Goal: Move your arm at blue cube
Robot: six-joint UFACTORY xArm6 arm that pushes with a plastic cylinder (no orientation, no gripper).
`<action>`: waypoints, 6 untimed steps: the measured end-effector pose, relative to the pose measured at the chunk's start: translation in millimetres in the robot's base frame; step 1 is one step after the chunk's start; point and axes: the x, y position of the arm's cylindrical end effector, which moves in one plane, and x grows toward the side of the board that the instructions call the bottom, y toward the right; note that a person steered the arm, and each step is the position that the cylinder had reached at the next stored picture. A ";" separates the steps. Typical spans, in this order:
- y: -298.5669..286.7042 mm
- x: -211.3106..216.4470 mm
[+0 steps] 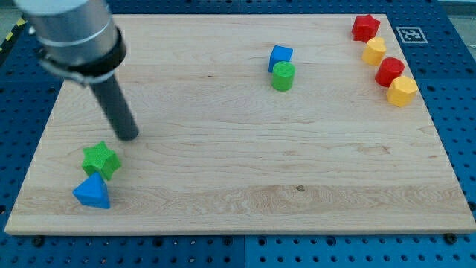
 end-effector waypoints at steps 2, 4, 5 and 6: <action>36.9 -160.6; 208.9 -213.6; 249.1 -194.9; 250.5 -166.6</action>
